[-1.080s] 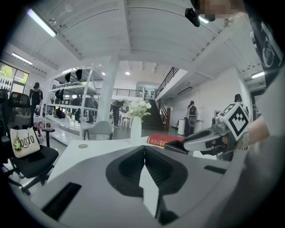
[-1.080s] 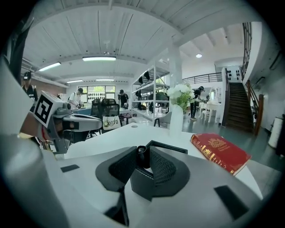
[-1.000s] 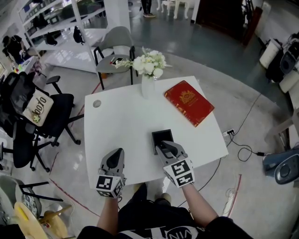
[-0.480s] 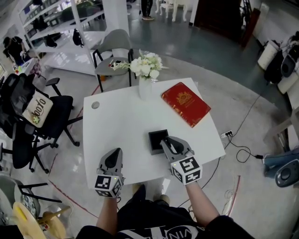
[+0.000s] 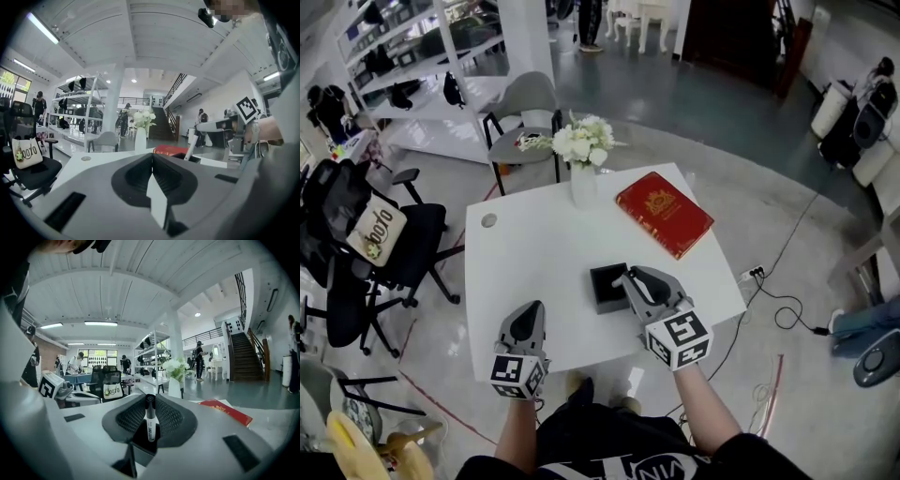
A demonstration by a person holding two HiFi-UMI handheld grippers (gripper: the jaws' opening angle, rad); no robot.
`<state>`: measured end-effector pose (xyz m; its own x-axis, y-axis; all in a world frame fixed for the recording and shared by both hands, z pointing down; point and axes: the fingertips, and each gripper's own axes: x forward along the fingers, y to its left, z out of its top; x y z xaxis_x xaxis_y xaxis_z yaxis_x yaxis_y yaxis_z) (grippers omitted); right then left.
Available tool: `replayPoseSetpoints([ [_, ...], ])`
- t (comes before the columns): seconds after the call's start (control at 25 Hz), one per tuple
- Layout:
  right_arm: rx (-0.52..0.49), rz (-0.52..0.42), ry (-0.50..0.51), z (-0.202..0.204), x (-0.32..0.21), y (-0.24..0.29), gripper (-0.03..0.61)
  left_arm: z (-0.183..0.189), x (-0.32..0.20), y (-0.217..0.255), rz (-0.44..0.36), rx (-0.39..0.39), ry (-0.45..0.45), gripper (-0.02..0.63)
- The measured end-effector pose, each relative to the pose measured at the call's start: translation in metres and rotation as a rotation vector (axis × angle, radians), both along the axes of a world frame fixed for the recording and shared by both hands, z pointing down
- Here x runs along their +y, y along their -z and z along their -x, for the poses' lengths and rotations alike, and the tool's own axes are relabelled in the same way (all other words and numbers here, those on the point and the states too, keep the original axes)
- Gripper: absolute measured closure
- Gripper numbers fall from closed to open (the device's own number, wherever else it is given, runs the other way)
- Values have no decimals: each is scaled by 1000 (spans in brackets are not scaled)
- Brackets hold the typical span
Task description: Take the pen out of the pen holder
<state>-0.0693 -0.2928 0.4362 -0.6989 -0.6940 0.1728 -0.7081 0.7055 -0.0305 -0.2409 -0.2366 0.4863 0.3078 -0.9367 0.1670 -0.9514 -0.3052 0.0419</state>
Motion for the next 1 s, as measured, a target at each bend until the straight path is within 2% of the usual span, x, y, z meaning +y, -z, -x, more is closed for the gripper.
replayPoseSetpoints([
  [0.52, -83, -83, -1, -15, 8, 51, 505, -8, 4, 13, -35, -1, 8, 609],
  [1.0, -57, -105, -72, -51, 8, 57, 506, -23, 6, 15, -39, 9, -11, 609],
])
